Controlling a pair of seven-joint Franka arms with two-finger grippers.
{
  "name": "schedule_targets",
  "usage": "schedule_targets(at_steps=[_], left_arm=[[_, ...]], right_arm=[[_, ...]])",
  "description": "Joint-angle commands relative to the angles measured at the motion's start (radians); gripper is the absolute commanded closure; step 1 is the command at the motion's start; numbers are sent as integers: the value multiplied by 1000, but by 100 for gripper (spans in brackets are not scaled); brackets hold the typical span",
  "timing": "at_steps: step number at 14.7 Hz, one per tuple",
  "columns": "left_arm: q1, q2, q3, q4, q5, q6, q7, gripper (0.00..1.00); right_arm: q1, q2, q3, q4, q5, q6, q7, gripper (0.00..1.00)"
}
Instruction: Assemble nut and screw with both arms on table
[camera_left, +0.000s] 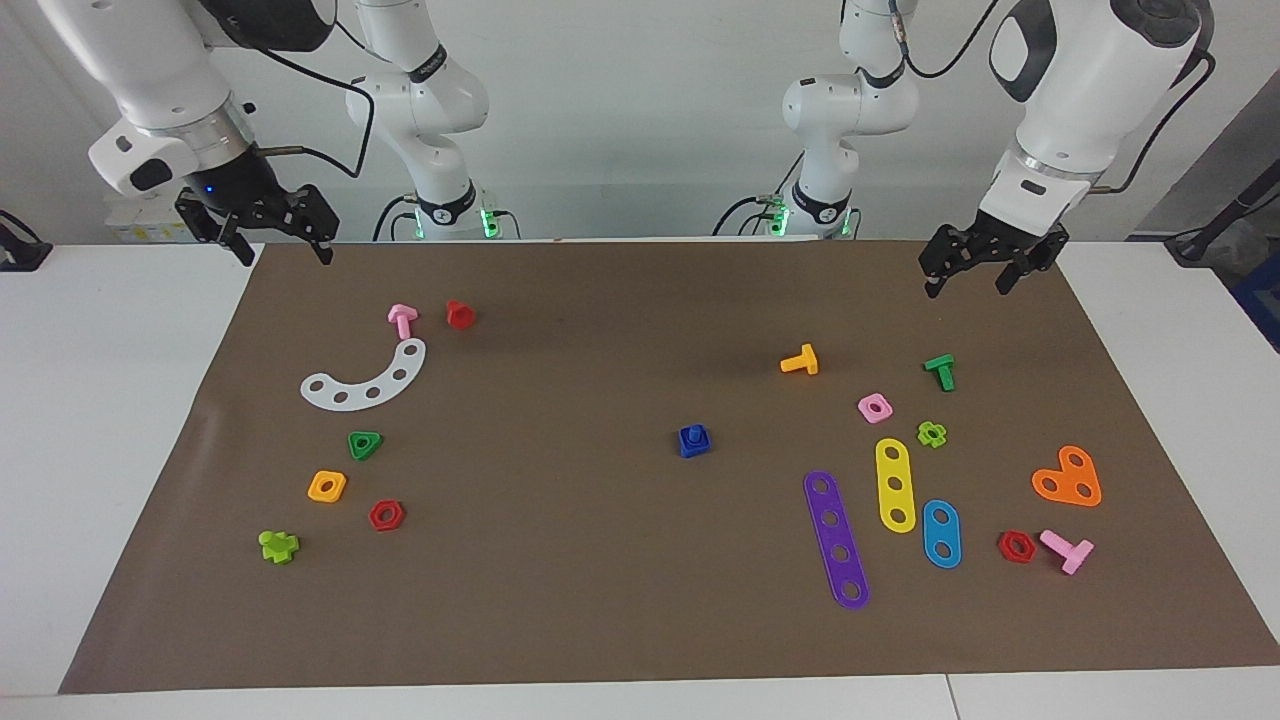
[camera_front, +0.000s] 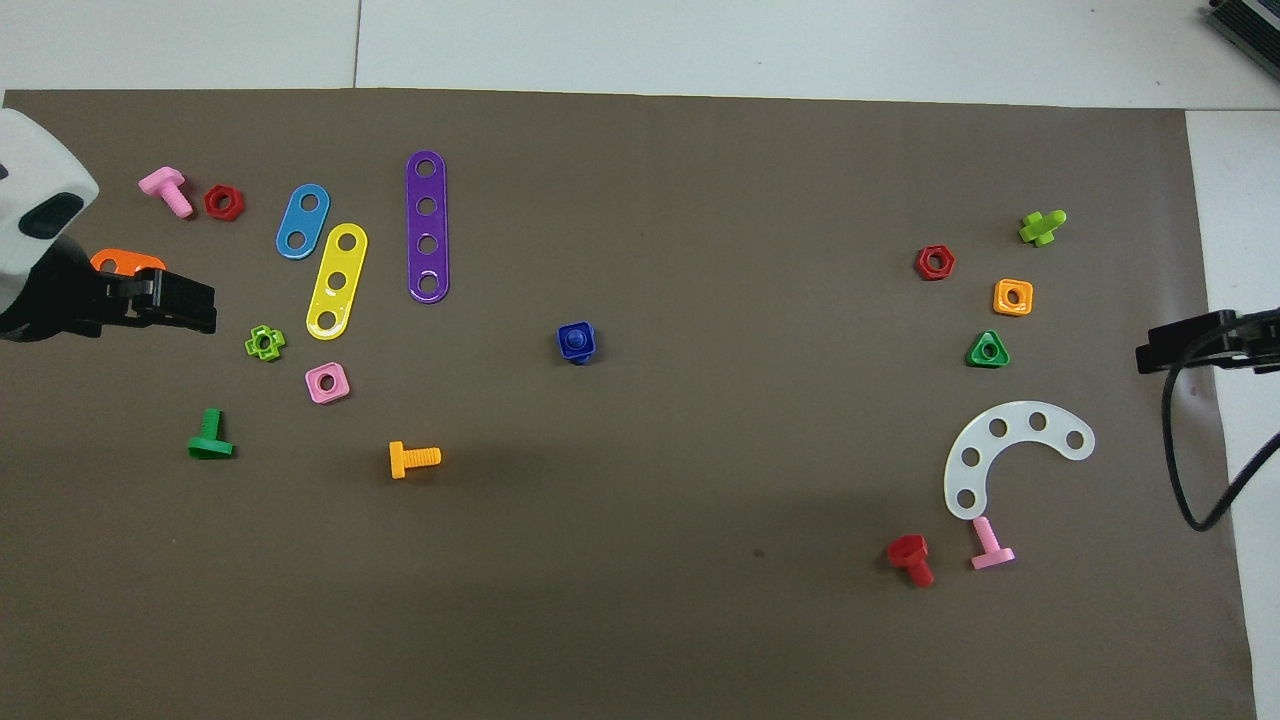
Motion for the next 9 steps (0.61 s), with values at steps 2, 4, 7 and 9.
schedule_targets(at_steps=[2,4,7,9], left_arm=[[31,-18,16,-14,24,-24,22,0],[36,-18,16,-11,24,-24,24,0],[34,-18,15,-13,24,-29,24,0],[34,-18,15,-13,24,-29,25,0]], right_arm=[[-1,-28,9,-15,-5,-8,19,0],[-1,-36,11,11,-5,0,19,0],[-1,-38,18,9,-5,0,18,0],[-1,-38,18,9,-5,0,19,0]])
